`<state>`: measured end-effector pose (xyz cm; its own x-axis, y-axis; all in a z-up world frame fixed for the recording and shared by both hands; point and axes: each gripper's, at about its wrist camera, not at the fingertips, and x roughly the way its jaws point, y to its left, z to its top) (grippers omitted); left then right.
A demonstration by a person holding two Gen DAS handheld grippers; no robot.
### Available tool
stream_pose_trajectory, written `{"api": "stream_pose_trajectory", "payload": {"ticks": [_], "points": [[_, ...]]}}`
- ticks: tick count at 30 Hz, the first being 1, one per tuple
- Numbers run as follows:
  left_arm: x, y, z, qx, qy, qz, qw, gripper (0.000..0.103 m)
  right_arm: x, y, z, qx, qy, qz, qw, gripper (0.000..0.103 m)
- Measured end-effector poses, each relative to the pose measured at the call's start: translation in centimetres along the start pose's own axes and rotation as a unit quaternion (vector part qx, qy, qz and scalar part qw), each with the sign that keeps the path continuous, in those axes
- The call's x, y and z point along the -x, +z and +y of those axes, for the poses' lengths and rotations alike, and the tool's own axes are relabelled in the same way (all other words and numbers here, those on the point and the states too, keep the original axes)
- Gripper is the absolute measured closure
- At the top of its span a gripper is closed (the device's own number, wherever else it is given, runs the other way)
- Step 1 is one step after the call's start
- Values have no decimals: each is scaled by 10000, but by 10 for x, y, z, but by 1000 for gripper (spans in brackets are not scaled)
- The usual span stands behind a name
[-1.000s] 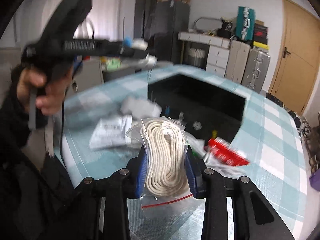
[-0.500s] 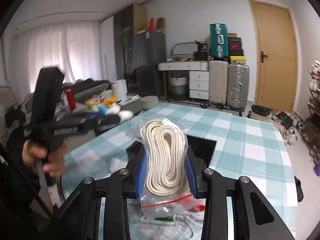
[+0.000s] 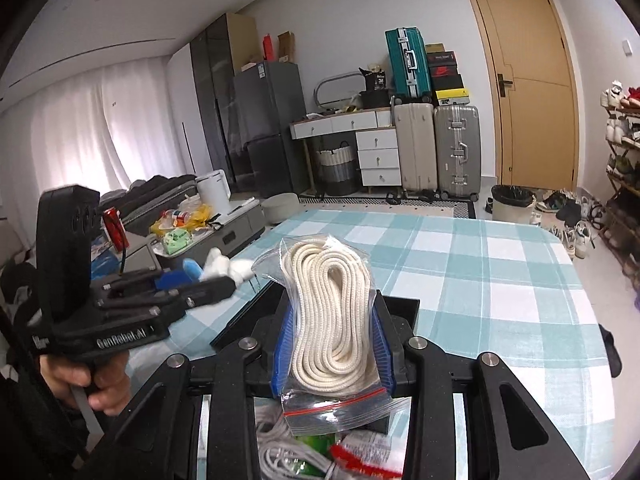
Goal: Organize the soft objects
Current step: 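Carry the rope bag over the box while the left gripper carries the plush toy, then open the left gripper dropping the plush toy into the box while the right gripper releases the rope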
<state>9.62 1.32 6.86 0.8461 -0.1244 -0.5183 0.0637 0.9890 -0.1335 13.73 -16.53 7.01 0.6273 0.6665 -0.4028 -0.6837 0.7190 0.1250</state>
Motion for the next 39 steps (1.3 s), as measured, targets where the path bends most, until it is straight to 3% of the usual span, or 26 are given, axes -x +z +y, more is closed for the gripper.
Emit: {"api": "stream_pose_trajectory", "payload": {"ticks": [14,27,30,31,33,34,36,38,39], "points": [[-40,-8,-7,-383,223,341,9984,62,-40,4,-13,-226,73,134,9996,68],[-44,-14,-13,-434,-245,419,9979,62,-59,0,-14,-298,181,274,9990,68],[-47,-15,-15,-472,-193,490,9975,61,-63,0,-16,-288,148,319,9990,67],[-47,-15,-15,-460,-183,494,9976,61,-64,0,-16,-283,143,343,9989,66],[-47,-15,-13,-430,-179,521,9976,60,-65,0,-16,-262,172,370,9988,52],[-46,-15,-12,-397,-165,532,9977,51,-63,1,-15,-230,149,329,9991,49],[-44,-15,-10,-365,-157,507,9979,40,-58,1,-15,-161,152,265,9994,35],[-39,-14,-8,-341,-140,450,9983,37,-51,2,-15,-149,91,189,9997,28],[-37,-14,-7,-329,-115,446,9984,25,-49,2,-16,-143,51,185,9997,20]]}}
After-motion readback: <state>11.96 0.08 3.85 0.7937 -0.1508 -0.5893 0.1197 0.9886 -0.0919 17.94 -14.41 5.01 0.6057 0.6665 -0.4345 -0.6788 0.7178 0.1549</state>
